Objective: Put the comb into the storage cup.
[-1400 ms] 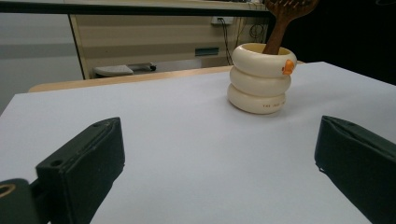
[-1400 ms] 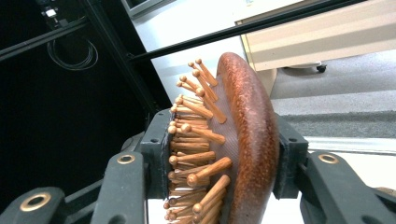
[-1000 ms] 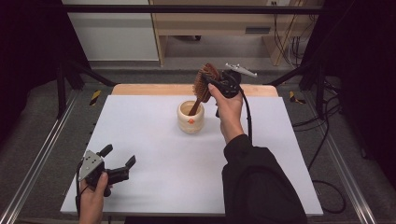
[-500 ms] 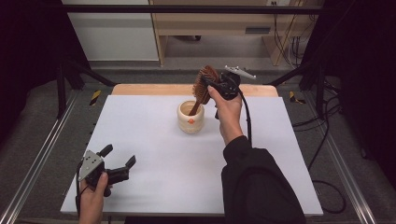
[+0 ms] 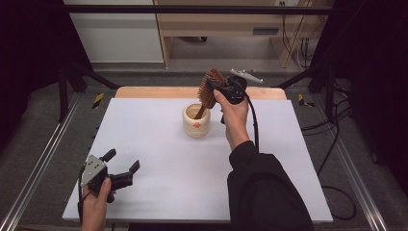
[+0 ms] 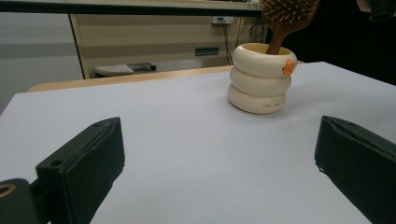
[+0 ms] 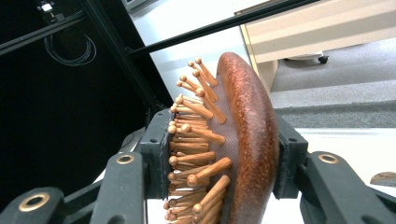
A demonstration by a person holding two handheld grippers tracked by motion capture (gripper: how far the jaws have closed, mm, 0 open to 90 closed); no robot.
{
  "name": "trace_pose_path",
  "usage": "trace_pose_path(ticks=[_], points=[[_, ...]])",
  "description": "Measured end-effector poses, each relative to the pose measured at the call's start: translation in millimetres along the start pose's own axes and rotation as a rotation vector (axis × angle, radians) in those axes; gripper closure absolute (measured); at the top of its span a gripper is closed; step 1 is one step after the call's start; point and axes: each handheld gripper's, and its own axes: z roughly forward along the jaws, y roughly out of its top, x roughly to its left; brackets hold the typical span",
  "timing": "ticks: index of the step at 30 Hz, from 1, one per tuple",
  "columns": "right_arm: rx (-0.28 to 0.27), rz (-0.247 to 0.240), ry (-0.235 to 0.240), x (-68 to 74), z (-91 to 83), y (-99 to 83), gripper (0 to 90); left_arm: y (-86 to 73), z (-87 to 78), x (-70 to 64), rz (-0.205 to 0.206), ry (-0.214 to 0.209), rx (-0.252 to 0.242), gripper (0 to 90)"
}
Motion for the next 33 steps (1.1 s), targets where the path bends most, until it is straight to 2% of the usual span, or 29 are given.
trace_pose_path(ticks=[33], points=[[0.013,0.016,0.012,-0.7,4.0,-7.1,50.7,-0.2,0.0,0.3,-0.002,-0.002,0.002,1.8]])
